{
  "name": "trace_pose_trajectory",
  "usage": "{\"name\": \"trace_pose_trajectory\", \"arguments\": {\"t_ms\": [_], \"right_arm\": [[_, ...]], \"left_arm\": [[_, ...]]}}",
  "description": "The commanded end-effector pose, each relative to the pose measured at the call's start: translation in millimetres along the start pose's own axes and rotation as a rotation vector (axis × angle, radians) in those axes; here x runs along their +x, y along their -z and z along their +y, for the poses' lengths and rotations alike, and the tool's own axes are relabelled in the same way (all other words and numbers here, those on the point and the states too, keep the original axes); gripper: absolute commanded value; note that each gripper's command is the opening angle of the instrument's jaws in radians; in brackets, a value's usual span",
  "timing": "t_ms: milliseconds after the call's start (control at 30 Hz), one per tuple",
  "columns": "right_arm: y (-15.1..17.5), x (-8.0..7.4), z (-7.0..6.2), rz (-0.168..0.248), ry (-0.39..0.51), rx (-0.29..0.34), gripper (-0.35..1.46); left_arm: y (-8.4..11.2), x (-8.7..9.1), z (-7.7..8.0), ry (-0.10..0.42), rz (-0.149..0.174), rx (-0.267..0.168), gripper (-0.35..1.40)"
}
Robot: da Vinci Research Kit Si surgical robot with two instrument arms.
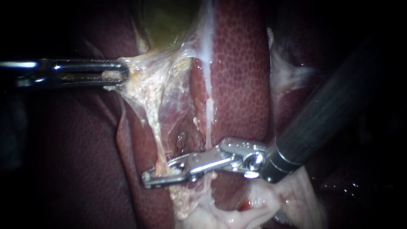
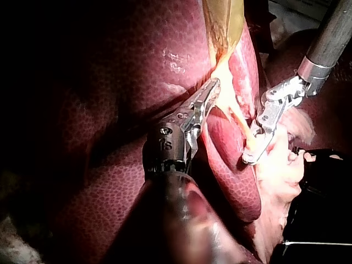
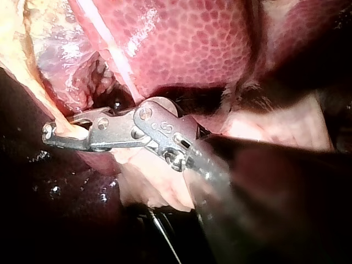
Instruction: Going back first clip left tube
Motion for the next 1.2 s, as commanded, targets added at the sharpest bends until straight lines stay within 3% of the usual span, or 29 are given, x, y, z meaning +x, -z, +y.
{"name": "trace_pose_trajectory", "arguments": {"t_ms": [33,267,367,467,600,733,967,1067,1200], "right_arm": [[0.0,0.0,-0.1,0.000,0.000,0.000,-0.35],[0.0,0.1,-0.4,0.001,0.001,0.000,-0.35],[-0.2,0.2,-0.5,0.001,0.001,0.000,0.30],[-0.3,0.6,-0.4,0.009,0.034,-0.032,0.52],[0.4,1.9,0.1,0.036,0.052,-0.092,0.60],[1.9,2.8,0.2,0.042,0.076,-0.102,0.60],[5.0,2.8,0.8,0.046,0.089,-0.116,0.60],[6.5,2.6,0.4,0.045,0.099,-0.115,0.60],[10.0,2.6,-1.4,0.041,0.127,-0.123,0.60]], "left_arm": [[0.1,0.0,-0.1,0.000,0.000,0.000,-0.35],[0.1,0.0,-0.1,0.000,0.000,0.000,-0.35],[0.1,0.0,-0.1,0.000,0.000,0.000,-0.35],[0.1,0.0,-0.1,0.000,0.000,0.000,-0.35],[0.2,0.0,-0.1,0.000,0.000,0.000,-0.35],[0.2,0.0,-0.2,0.000,0.000,-0.001,-0.35],[0.2,0.0,-0.2,0.000,0.000,-0.001,-0.35],[0.3,0.0,-0.2,0.000,0.000,0.000,-0.35],[0.4,0.0,-0.1,0.000,0.000,0.000,-0.35]]}}
